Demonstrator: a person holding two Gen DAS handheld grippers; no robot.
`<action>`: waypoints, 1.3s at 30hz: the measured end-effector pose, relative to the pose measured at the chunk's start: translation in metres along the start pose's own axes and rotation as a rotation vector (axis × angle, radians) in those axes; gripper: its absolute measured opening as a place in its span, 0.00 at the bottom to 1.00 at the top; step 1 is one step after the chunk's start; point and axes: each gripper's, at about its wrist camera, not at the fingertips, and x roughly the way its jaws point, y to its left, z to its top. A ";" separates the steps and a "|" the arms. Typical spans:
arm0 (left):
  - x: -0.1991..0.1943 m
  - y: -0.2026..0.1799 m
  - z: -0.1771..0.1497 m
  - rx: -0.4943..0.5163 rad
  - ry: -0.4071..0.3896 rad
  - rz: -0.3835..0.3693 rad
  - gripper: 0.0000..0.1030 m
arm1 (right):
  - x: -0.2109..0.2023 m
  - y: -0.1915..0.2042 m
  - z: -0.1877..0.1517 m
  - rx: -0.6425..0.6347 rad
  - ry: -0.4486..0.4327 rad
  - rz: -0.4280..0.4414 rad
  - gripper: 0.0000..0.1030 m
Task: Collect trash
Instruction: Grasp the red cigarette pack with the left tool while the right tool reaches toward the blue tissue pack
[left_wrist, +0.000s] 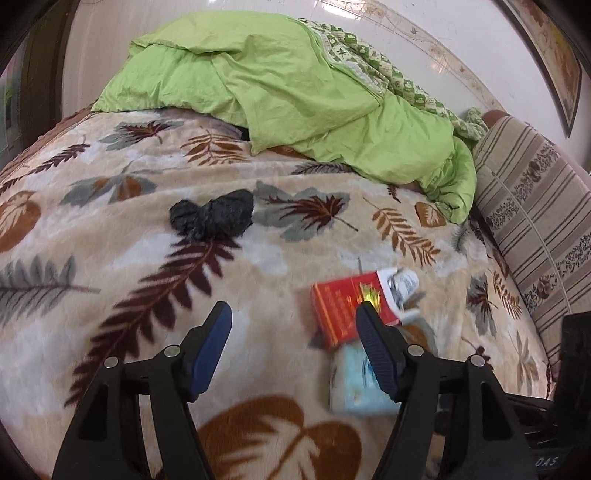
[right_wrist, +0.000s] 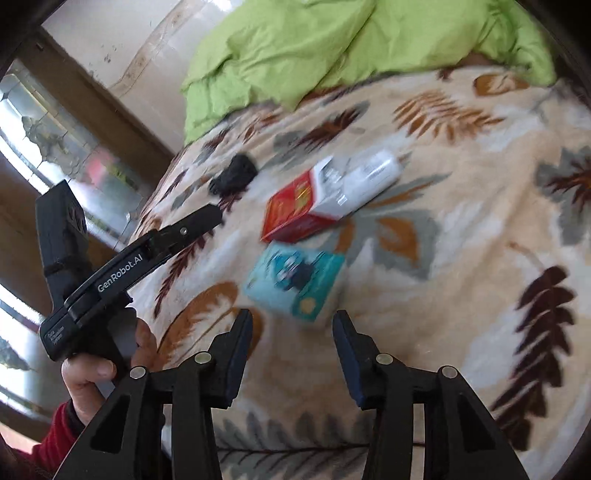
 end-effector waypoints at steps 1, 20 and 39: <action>0.005 -0.003 0.004 0.004 -0.002 -0.006 0.67 | -0.004 -0.008 0.002 0.031 -0.023 -0.015 0.47; 0.052 -0.073 -0.011 0.408 0.271 -0.243 0.67 | -0.023 -0.064 0.013 0.330 -0.121 -0.001 0.47; 0.052 -0.056 -0.024 0.438 0.290 -0.091 0.65 | -0.035 -0.070 0.011 0.342 -0.145 -0.005 0.47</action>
